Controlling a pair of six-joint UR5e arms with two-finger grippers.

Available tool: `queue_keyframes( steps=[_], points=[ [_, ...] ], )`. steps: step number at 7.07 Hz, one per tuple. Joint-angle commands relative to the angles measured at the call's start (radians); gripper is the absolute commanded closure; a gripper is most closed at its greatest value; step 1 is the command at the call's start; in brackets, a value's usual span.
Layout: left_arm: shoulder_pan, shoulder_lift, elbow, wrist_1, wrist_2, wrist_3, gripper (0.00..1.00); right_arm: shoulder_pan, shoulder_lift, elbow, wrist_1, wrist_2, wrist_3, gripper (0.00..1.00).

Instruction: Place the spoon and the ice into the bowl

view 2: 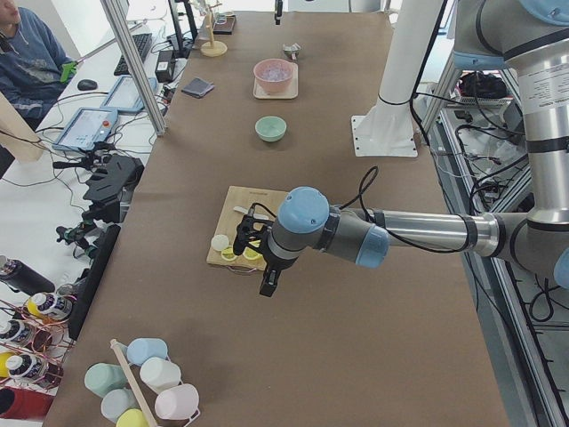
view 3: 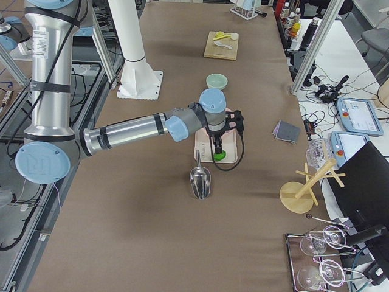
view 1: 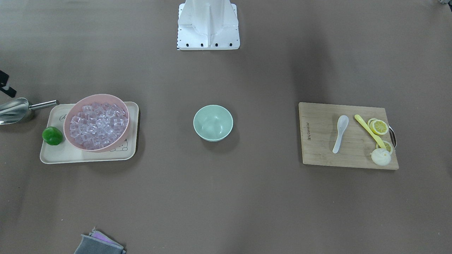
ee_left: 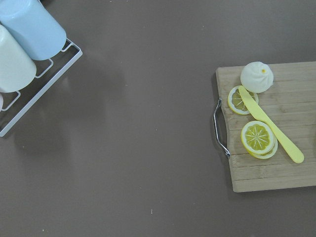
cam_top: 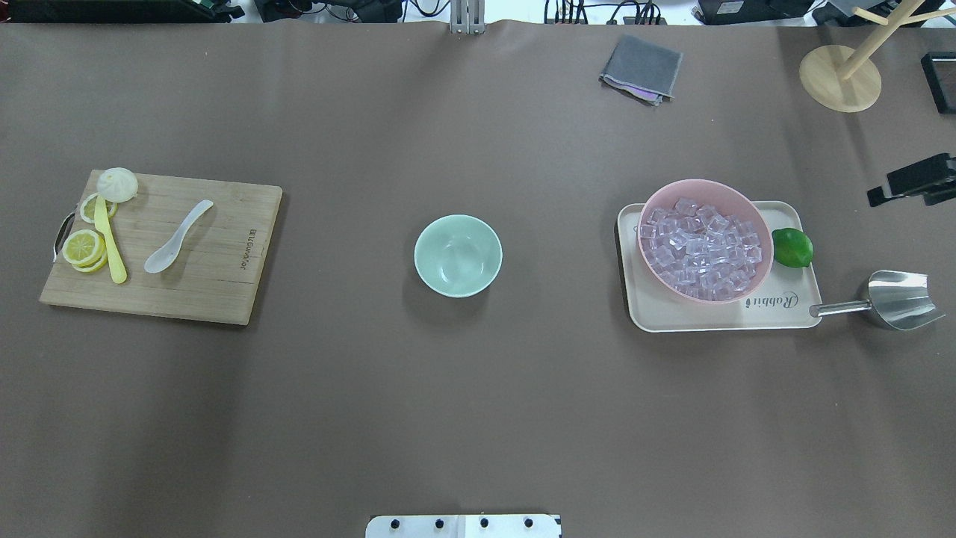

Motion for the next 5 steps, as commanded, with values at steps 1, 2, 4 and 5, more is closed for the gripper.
queue_keyframes(
  steps=[1,2,4,5],
  points=[
    [0.003,-0.001,0.017,-0.008,-0.035,-0.001,0.02,-0.233,0.142,0.004,0.004,-0.204,0.274,0.06],
    [0.003,-0.003,0.018,-0.009,-0.035,-0.001,0.02,-0.295,0.159,-0.008,0.006,-0.256,0.29,0.11],
    [0.003,-0.003,0.017,-0.011,-0.037,0.001,0.02,-0.378,0.217,-0.048,0.006,-0.33,0.258,0.19],
    [0.003,-0.003,0.017,-0.021,-0.037,0.002,0.02,-0.38,0.222,-0.066,0.006,-0.334,0.22,0.23]
  ],
)
